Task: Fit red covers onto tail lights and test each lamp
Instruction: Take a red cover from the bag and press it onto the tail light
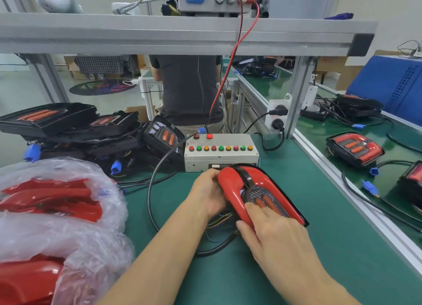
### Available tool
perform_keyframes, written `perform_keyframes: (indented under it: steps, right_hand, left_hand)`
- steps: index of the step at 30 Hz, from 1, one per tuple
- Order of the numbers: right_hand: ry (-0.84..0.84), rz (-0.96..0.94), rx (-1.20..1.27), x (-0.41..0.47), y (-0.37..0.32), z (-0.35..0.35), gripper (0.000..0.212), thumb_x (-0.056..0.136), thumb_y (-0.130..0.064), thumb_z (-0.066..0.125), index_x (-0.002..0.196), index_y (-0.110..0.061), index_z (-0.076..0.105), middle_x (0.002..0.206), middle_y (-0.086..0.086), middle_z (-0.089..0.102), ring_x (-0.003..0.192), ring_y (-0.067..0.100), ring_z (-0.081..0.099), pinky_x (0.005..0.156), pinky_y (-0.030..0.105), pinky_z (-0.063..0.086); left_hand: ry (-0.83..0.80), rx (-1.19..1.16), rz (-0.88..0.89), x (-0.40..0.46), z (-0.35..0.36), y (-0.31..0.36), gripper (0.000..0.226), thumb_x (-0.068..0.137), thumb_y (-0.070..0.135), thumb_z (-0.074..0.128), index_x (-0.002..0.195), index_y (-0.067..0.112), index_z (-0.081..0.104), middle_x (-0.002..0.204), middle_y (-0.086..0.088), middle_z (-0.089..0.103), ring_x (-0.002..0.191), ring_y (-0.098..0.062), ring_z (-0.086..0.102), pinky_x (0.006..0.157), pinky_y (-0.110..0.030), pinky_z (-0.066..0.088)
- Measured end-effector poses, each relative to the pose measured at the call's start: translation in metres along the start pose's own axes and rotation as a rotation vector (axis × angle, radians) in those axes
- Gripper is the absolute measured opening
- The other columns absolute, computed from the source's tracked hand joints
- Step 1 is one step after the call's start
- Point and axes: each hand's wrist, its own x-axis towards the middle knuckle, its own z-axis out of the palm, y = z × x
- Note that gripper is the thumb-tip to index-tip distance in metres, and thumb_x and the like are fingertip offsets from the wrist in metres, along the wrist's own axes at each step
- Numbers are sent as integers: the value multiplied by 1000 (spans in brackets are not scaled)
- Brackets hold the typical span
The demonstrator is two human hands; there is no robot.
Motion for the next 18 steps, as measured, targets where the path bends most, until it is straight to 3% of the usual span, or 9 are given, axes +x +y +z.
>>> perform_keyframes:
  steps: [5,9,13,18]
  right_hand:
    - [27,32,6,-7,5,-1,34,61,-28,90,86,-10,75,61,1,67,38,23,58,30,29,42]
    - [34,31,25,-8,6,0,35,63,-28,89,89,-9,76,64,2,68,40,23,60,31,31,44]
    - [52,49,54,-11,10,1,36,64,-27,87,94,-9,77,70,2,71,45,23,63,33,30,47]
    - [45,64,4,-11,17,4,41,57,-27,92,92,-11,78,66,3,69,41,23,61,32,27,43]
  left_hand:
    - [1,-40,92,2,-2,-2,20,93,13,47,101,5,64,82,-13,68,72,-27,64,73,-42,55]
    - [-49,-47,97,-1,-3,-5,20,91,21,49,94,10,65,87,-13,69,71,-25,67,69,-38,55]
    - [-57,-17,128,-3,-2,-3,26,89,20,60,109,4,66,96,-16,70,78,-28,67,76,-43,56]
    - [-51,-4,132,-6,-1,-4,26,91,17,59,113,4,67,89,-14,72,71,-26,69,70,-40,57]
